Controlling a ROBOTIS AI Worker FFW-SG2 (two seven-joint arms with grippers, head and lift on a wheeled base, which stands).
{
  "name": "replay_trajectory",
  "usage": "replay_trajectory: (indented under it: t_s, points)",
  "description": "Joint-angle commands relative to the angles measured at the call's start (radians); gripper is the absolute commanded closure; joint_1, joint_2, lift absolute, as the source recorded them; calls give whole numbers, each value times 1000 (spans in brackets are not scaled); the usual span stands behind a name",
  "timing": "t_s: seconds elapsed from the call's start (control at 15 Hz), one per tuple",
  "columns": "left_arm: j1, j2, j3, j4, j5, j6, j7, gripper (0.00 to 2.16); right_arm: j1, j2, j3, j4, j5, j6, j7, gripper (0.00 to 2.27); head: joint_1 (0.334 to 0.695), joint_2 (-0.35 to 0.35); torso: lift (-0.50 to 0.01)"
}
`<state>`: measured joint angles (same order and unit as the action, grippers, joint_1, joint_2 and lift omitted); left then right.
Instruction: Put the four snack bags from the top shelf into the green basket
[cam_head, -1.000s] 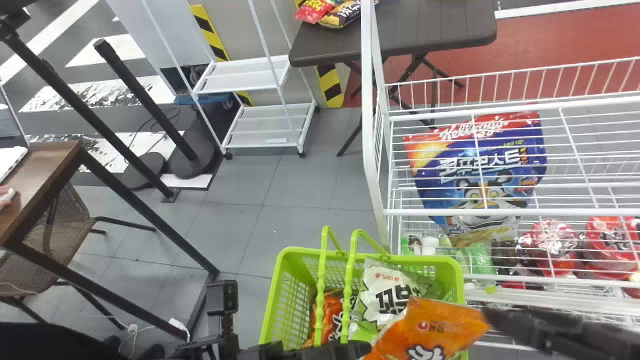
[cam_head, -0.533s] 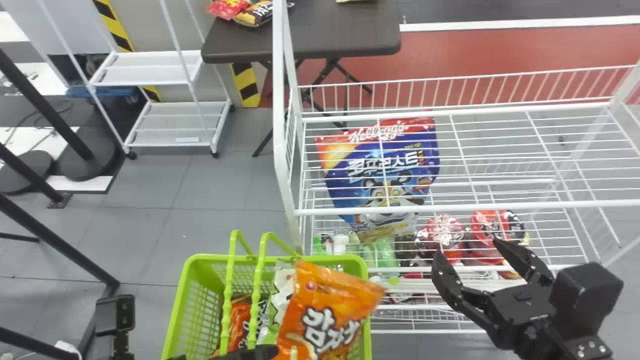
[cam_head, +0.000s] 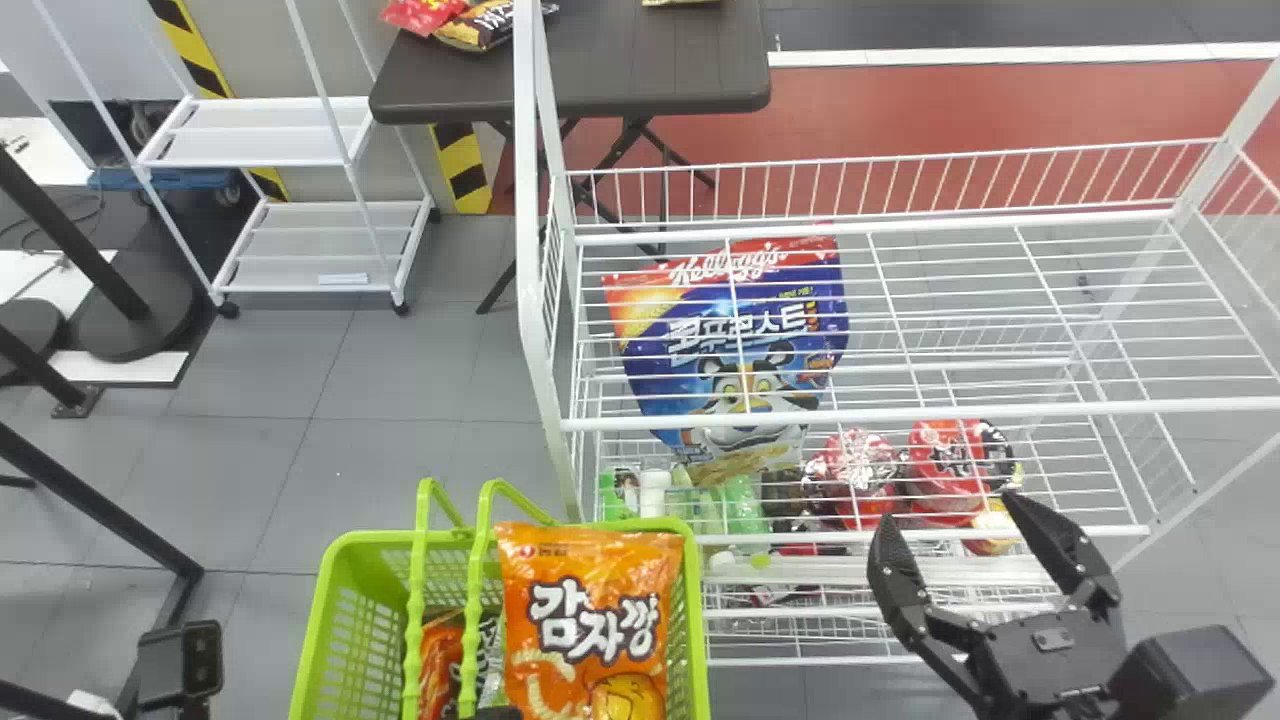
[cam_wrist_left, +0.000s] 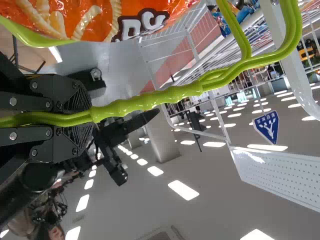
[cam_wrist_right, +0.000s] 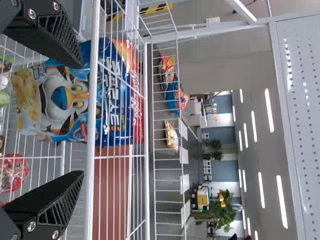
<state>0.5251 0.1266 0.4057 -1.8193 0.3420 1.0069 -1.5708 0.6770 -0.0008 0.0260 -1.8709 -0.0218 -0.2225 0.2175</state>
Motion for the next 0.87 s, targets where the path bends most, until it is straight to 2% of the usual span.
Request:
replay_trajectory:
  t_s: [0.0,0.8]
  points:
    - [4,-2,1,-3,0,-1,-10,2145,9,2,-1,3,0,-14,8,53,695,43,0]
    - [18,-10,4,-12,-1,-1,-10,2145,19,2,2,-11,-12,-30,10,56,695,44,0]
